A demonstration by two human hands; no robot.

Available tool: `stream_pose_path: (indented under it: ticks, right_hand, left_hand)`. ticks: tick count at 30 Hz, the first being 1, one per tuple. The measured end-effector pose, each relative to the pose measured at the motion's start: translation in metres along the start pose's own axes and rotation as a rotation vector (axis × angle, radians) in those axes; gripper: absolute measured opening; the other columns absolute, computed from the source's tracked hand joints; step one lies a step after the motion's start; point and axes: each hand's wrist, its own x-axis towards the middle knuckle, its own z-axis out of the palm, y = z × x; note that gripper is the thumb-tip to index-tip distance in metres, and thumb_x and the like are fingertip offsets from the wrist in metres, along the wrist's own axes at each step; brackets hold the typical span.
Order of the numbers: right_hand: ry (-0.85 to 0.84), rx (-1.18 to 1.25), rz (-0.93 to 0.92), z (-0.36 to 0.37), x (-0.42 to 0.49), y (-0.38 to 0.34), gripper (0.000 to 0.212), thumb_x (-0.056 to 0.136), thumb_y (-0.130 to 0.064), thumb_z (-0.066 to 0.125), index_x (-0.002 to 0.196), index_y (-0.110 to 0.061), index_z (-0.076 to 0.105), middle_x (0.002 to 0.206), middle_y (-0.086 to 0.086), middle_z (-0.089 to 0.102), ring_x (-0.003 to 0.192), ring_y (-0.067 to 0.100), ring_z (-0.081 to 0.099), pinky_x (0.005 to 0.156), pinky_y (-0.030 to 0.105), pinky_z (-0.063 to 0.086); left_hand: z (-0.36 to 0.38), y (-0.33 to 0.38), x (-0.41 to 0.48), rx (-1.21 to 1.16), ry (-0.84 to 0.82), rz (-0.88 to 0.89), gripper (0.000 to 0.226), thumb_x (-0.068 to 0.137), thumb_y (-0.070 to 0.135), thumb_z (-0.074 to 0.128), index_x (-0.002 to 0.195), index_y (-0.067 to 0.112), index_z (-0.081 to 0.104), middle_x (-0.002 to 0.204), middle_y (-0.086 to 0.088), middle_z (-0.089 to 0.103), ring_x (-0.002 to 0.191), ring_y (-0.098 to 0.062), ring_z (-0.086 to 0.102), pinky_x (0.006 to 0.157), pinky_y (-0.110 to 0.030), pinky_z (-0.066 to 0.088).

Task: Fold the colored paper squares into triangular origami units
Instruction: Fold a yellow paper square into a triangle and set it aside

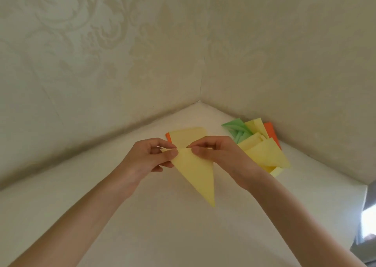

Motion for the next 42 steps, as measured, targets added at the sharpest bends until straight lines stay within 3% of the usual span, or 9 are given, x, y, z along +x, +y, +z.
stream_pose_path:
  ticks: [6, 11, 17, 22, 26, 30, 33, 37, 42]
  right_hand:
    - [0.044, -0.051, 0.165, -0.024, 0.015, -0.003, 0.011, 0.085, -0.015, 0.068, 0.095, -0.013, 0.065, 0.088, 0.003, 0.073, 0.075, 0.008, 0.061, 0.067, 0.021, 0.046]
    - [0.391, -0.201, 0.057, -0.06, 0.076, -0.013, 0.008, 0.087, -0.008, 0.064, 0.079, -0.01, 0.063, 0.082, 0.007, 0.07, 0.063, 0.009, 0.06, 0.058, 0.02, 0.045]
    - [0.499, -0.495, 0.19, -0.093, 0.166, 0.016, 0.014, 0.084, -0.012, 0.066, 0.089, 0.001, 0.069, 0.095, 0.02, 0.07, 0.081, 0.028, 0.065, 0.074, 0.039, 0.051]
    - [0.449, -0.911, 0.213, -0.097, 0.188, 0.024, 0.022, 0.087, -0.02, 0.061, 0.101, -0.004, 0.063, 0.107, 0.015, 0.066, 0.097, 0.031, 0.06, 0.068, 0.029, 0.039]
    - [0.412, -1.184, 0.158, -0.091, 0.19, 0.024, 0.034, 0.094, -0.025, 0.055, 0.12, -0.003, 0.052, 0.125, 0.017, 0.056, 0.115, 0.032, 0.053, 0.085, 0.034, 0.043]
    - [0.439, -1.403, 0.017, -0.084, 0.185, 0.014, 0.026, 0.095, -0.011, 0.049, 0.12, -0.003, 0.045, 0.12, 0.017, 0.057, 0.11, 0.034, 0.057, 0.082, 0.036, 0.045]
    - [0.495, -1.343, -0.184, -0.089, 0.172, -0.001, 0.027, 0.09, 0.002, 0.044, 0.116, -0.002, 0.049, 0.11, 0.018, 0.059, 0.098, 0.037, 0.058, 0.073, 0.038, 0.044]
    - [0.393, -0.989, -0.54, -0.099, 0.119, -0.015, 0.017, 0.09, -0.001, 0.049, 0.101, -0.002, 0.062, 0.096, 0.012, 0.064, 0.085, 0.027, 0.06, 0.077, 0.037, 0.048]
    - [-0.052, -0.594, -0.202, -0.123, 0.014, -0.009, 0.024, 0.086, 0.002, 0.056, 0.089, -0.017, 0.069, 0.088, 0.0, 0.069, 0.085, 0.011, 0.063, 0.076, 0.019, 0.047]
  left_hand:
    - [0.007, -0.002, 0.034, -0.205, 0.18, 0.051, 0.003, 0.088, 0.008, 0.063, 0.089, 0.011, 0.062, 0.079, -0.003, 0.07, 0.065, -0.009, 0.069, 0.055, -0.016, 0.052]
    - [0.006, -0.018, 0.065, 0.155, 0.28, 0.232, 0.009, 0.089, 0.016, 0.063, 0.089, 0.023, 0.059, 0.096, 0.006, 0.065, 0.092, -0.011, 0.064, 0.073, -0.024, 0.046]
    - [0.022, -0.031, 0.087, 0.75, 0.057, 0.469, 0.02, 0.09, 0.022, 0.062, 0.109, 0.018, 0.062, 0.122, 0.003, 0.055, 0.112, -0.015, 0.049, 0.092, -0.023, 0.035]
    - [0.025, -0.039, 0.093, 0.867, -0.053, 0.455, 0.024, 0.093, 0.03, 0.056, 0.114, 0.021, 0.06, 0.12, 0.009, 0.055, 0.113, -0.013, 0.047, 0.094, -0.022, 0.034]
    - [0.019, -0.046, 0.093, 0.878, -0.093, 0.451, 0.027, 0.091, 0.038, 0.054, 0.109, 0.02, 0.061, 0.117, 0.01, 0.056, 0.11, -0.012, 0.05, 0.095, -0.024, 0.035]
    - [0.012, -0.046, 0.09, 0.892, -0.106, 0.428, 0.046, 0.079, 0.052, 0.04, 0.107, 0.022, 0.061, 0.115, 0.013, 0.056, 0.107, -0.011, 0.05, 0.091, -0.022, 0.035]
    - [0.007, -0.047, 0.086, 0.893, -0.1, 0.416, 0.05, 0.078, 0.056, 0.04, 0.106, 0.021, 0.062, 0.114, 0.011, 0.055, 0.106, -0.012, 0.05, 0.086, -0.017, 0.032]
    - [0.016, -0.038, 0.072, 0.84, -0.013, 0.484, 0.016, 0.09, 0.021, 0.061, 0.105, 0.015, 0.064, 0.118, 0.004, 0.055, 0.109, -0.017, 0.051, 0.091, -0.021, 0.032]
    - [0.033, -0.036, 0.051, 0.867, -0.136, 0.53, 0.021, 0.089, 0.028, 0.061, 0.108, 0.019, 0.064, 0.119, 0.014, 0.049, 0.114, -0.01, 0.048, 0.09, -0.017, 0.032]
